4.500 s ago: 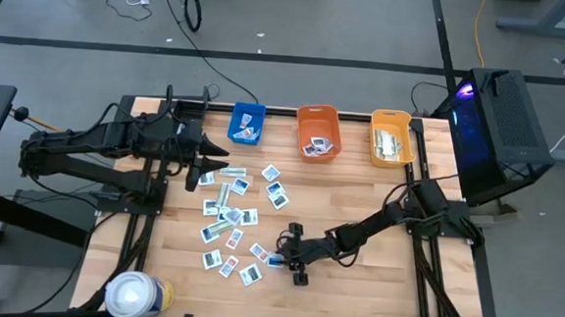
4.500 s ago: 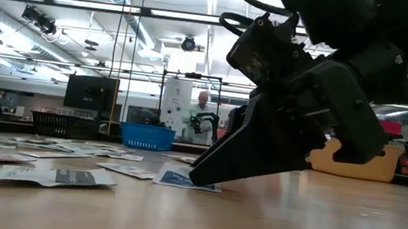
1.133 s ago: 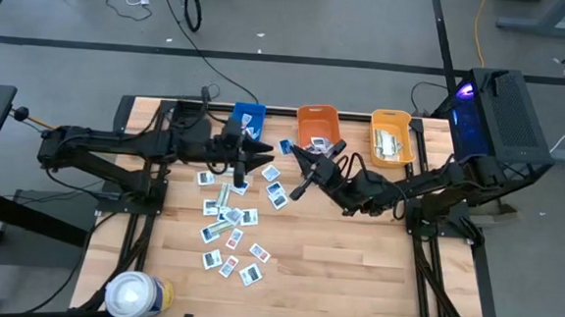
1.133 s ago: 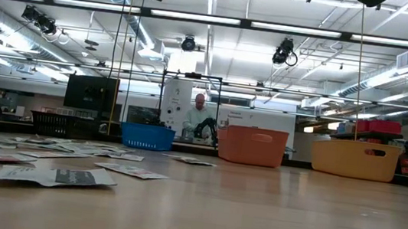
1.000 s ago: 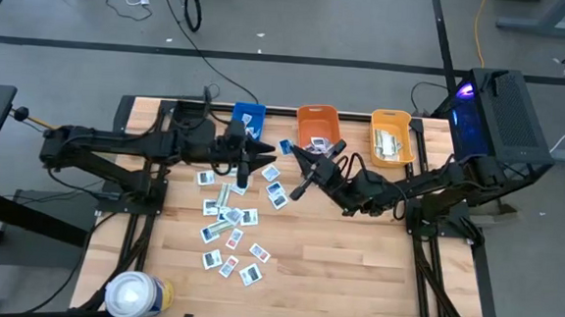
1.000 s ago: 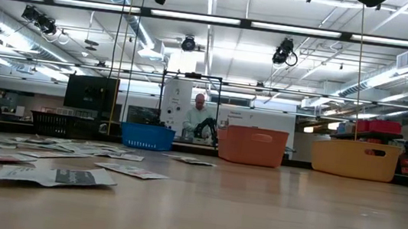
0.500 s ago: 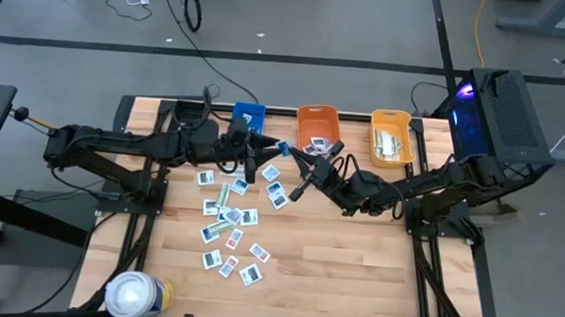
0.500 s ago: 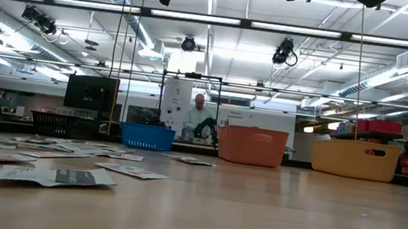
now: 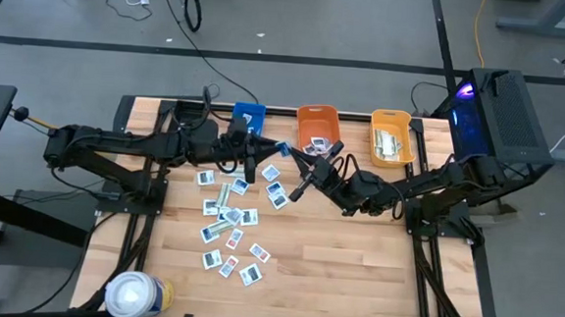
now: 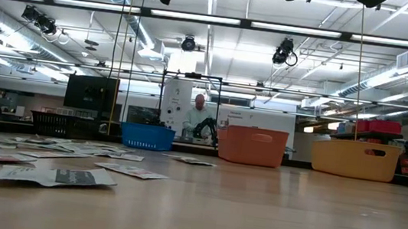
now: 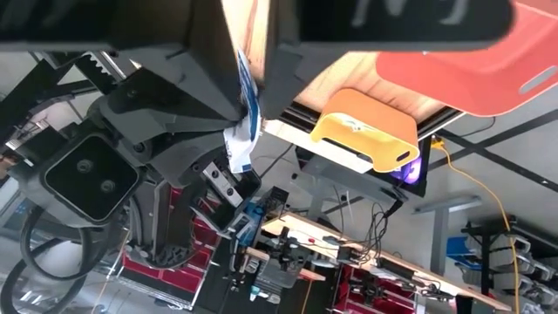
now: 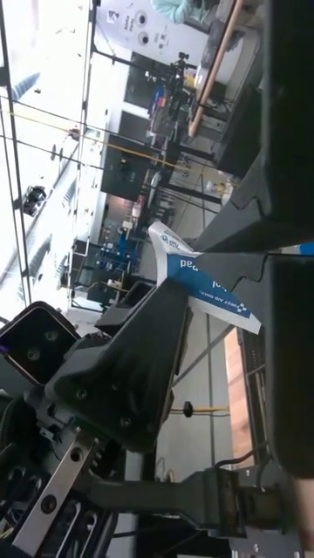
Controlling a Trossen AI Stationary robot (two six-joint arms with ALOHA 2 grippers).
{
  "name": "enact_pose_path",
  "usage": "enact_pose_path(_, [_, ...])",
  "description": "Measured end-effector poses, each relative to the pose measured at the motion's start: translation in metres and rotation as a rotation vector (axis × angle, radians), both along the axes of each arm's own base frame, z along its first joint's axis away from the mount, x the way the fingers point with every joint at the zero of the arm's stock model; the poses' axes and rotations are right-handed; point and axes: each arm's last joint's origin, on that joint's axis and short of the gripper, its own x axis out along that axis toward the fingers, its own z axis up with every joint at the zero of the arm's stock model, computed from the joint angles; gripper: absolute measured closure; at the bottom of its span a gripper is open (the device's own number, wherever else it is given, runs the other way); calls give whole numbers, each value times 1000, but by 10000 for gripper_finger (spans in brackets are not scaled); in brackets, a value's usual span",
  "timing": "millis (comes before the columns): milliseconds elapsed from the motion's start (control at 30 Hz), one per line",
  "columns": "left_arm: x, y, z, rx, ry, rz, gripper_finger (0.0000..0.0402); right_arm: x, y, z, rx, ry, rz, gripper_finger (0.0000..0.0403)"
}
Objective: Pick & Place First Aid Supplies
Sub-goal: Put the alcohol pad into the black bin
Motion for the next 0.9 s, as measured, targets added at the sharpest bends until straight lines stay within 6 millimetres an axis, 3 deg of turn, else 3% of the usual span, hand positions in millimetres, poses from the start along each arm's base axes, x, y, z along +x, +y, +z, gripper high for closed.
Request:
enact_pose_path(167, [0,0,0,9,2,-15,395,0,0,0,0,0,1,401])
enact_pose_path(500, [0,-1,0,48,16,-21,398,0,1,0,-8,6,4,369])
enact_pose_path(667, [0,-1,0,49,17,-21,399,0,2,0,-14,2,29,308])
enact_pose_path(900, [0,1,-1,62,23,-15,400,-2,1,5,17,-54,-29,188])
